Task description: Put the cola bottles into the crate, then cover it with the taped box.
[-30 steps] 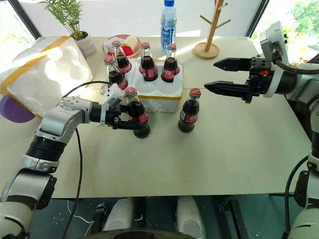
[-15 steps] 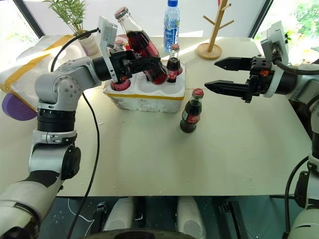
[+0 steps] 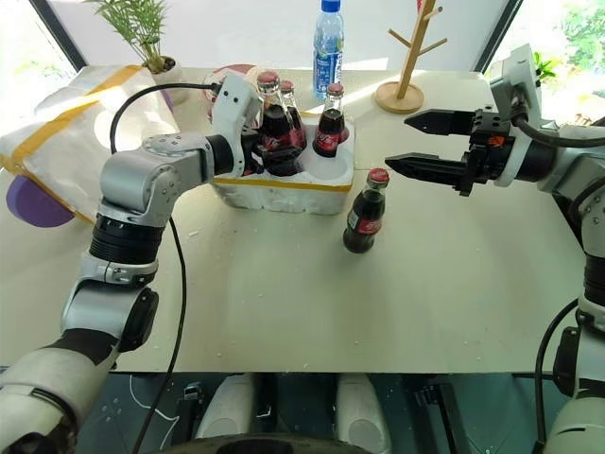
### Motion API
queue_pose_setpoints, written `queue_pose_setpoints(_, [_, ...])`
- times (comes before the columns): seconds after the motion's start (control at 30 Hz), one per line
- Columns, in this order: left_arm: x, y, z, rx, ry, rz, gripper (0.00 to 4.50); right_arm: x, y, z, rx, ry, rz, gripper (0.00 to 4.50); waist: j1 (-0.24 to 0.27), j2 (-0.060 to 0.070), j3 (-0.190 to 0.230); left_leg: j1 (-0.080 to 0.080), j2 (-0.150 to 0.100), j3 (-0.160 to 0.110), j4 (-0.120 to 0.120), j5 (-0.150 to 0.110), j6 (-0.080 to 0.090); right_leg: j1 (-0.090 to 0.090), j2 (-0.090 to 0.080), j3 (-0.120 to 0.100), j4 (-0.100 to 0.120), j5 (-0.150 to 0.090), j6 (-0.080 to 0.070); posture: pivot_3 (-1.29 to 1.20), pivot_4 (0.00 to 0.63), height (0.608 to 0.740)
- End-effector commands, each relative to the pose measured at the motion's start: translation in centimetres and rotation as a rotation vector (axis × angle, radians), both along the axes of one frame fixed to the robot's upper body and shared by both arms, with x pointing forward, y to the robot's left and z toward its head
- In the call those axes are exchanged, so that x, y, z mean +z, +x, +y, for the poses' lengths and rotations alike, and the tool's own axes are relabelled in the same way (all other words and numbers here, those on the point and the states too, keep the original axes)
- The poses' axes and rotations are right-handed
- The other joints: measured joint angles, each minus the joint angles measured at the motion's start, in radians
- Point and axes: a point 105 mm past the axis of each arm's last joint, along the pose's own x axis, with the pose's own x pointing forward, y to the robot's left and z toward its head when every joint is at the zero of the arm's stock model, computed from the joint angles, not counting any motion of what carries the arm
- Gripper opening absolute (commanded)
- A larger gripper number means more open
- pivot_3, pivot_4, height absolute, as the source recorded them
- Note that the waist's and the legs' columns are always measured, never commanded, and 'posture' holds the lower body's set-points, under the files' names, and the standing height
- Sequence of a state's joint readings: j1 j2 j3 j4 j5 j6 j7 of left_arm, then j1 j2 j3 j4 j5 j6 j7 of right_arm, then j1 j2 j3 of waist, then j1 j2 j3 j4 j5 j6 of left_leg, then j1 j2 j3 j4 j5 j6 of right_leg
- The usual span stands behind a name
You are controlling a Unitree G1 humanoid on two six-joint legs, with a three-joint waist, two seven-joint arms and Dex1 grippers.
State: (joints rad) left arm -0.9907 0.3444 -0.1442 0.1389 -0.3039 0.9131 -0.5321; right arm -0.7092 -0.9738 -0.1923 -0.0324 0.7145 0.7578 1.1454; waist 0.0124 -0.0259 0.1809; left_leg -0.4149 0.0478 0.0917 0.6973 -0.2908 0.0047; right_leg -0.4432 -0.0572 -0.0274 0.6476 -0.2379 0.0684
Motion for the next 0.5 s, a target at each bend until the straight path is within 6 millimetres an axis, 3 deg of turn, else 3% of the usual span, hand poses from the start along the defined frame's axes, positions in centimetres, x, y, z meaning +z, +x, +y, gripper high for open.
queue_pose_setpoints(0.03, [0.4,0.4,-0.4,0.002,0.049,-0.046,2.79,1.1,-0.3,0.1,0.004,0.005,-0.055,4.50,0.000,0.000,0.000,0.000,0.000,0.000,0.000,0.000,0.000,0.000,0.000,0.000,0.000,0.000,0.000,0.00,0.150,0.740])
queue_pose_setpoints(0.17, [-1.0,1.1,-1.0,0.013,0.081,-0.027,2.79,1.0,-0.3,0.0,0.000,0.005,-0.056,4.50,-0.001,0.000,0.000,0.000,0.000,0.000,0.000,0.000,0.000,0.000,0.000,0.000,0.000,0.000,0.000,0.00,0.150,0.740])
queue_pose_setpoints(0.27, [-1.9,1.3,-1.5,0.002,0.078,-0.004,4.30,0.7,-0.4,0.0,-0.003,-0.006,-0.053,4.50,0.002,0.001,0.000,0.001,0.000,0.000,0.000,0.000,0.000,0.001,0.000,0.000,0.000,0.000,0.000,0.00,0.150,0.740])
queue_pose_setpoints(0.3, [-2.0,1.4,-1.4,0.004,0.078,-0.002,4.44,0.7,-0.4,0.0,-0.004,-0.009,-0.053,4.50,0.003,0.001,0.000,0.001,0.000,0.000,0.000,0.000,0.000,0.001,0.000,0.000,0.000,0.000,0.000,0.00,0.150,0.740])
queue_pose_setpoints(0.43, [-0.8,1.6,-0.9,0.001,0.034,-0.017,4.44,0.8,-0.5,-0.2,-0.014,-0.012,-0.056,4.50,0.000,0.000,0.000,0.001,-0.001,0.000,0.001,0.000,0.000,0.002,-0.001,-0.001,0.000,0.000,0.000,0.00,0.150,0.740])
queue_pose_setpoints(0.5, [0.9,1.2,-0.9,-0.046,-0.020,-0.057,4.44,1.0,-0.5,-0.7,-0.032,-0.011,-0.060,4.50,0.000,0.001,0.000,0.001,0.000,0.000,0.001,0.000,0.000,0.002,-0.001,-0.001,0.000,0.000,0.000,0.00,0.150,0.740])
